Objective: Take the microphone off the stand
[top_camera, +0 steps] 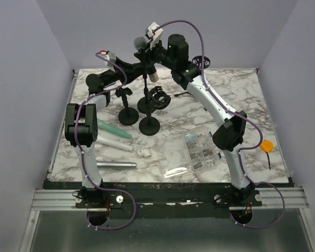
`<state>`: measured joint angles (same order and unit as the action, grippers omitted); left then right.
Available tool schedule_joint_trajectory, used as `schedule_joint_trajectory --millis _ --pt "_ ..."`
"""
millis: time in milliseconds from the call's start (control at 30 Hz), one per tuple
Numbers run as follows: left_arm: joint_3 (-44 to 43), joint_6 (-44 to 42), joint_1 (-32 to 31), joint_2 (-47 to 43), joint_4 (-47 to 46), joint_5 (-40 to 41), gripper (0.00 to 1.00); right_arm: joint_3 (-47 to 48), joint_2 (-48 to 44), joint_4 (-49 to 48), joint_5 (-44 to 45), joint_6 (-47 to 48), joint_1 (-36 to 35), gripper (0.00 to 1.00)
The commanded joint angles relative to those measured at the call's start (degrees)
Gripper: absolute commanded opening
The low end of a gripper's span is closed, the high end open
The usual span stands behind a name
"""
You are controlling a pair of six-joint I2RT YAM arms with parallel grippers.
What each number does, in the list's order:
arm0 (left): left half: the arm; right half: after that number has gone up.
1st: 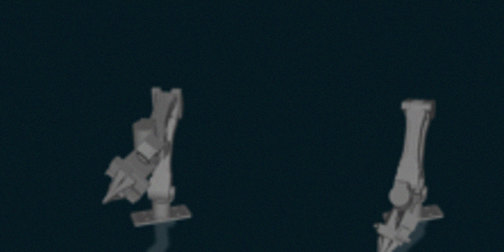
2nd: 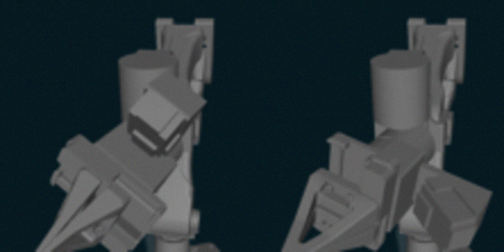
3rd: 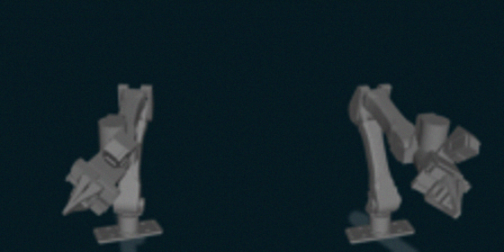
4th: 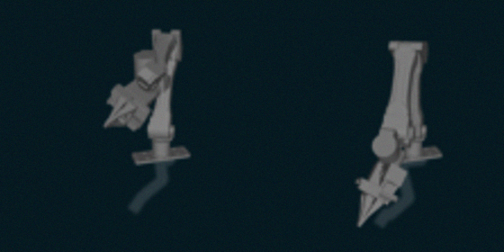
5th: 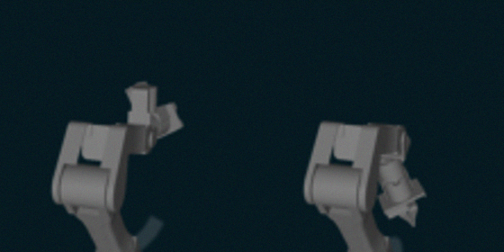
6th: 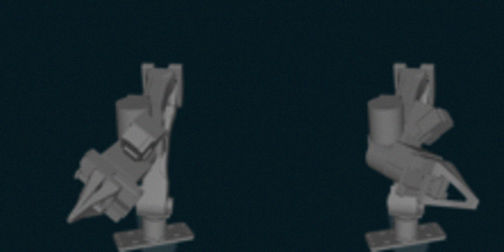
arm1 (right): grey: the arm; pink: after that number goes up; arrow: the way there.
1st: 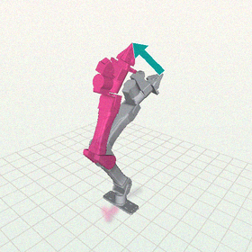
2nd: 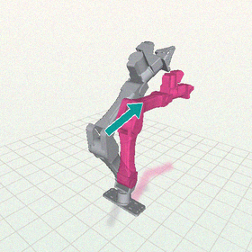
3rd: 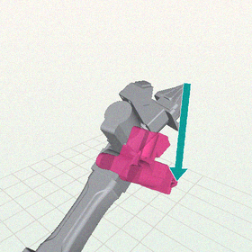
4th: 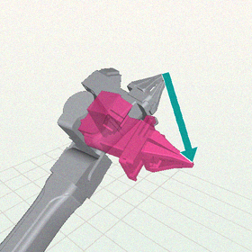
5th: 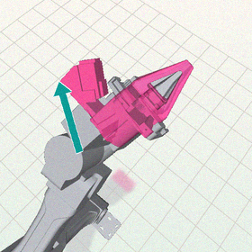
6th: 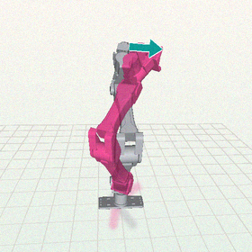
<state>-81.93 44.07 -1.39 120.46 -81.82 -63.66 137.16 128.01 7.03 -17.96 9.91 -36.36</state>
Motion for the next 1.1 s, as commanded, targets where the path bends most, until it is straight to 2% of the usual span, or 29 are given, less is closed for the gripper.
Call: schedule_joint_trajectory --millis 0,233,500,567,667,767,800,900,967,1067 --pt "0.8 -1.8 0.8 0.0 -1.4 -1.7 0.0 2.5 0.3 -2.6 -0.9 0.5 -0.2 0.01" --pt "3.3 -8.6 0.8 -2.7 5.0 -0.4 0.0 6.4 -1.1 -3.0 5.6 2.5 -0.2 0.01" --pt "5.1 -12.3 0.7 -4.5 9.5 2.2 0.0 6.1 -9.0 -11.1 11.2 -1.5 -0.2 0.01" --pt "5.5 -12.7 0.7 -5.0 10.5 2.4 0.0 3.6 -12.2 -11.9 15.9 -1.4 -0.2 0.01" --pt "6.1 -13.2 0.7 -6.0 12.2 3.0 0.0 -5.2 -18.9 -14.3 24.7 1.4 -0.2 0.01" --pt "6.2 -14.1 0.7 -7.0 14.8 3.8 0.1 -9.8 -23.2 -13.6 32.1 3.6 -0.2 0.01" --pt "6.2 -14.6 0.7 -7.3 15.4 3.8 0.11 -10.7 -24.5 -13.1 33.4 3.9 -0.2 0.01" --pt "6.1 -14.6 0.7 -7.8 16.3 3.3 0.12 -14.7 -28.4 -14.4 34.3 3.7 0.0 0.01" --pt "6.5 -14.9 0.7 -8.2 16.7 3.2 0.07 -15.6 -29.4 -15.4 31.8 3.8 -0.1 0.01" --pt "7.2 -15.7 0.8 -8.9 18.0 3.5 0.04 -9.2 -26.8 -10.9 30.2 3.7 -0.1 0.01"
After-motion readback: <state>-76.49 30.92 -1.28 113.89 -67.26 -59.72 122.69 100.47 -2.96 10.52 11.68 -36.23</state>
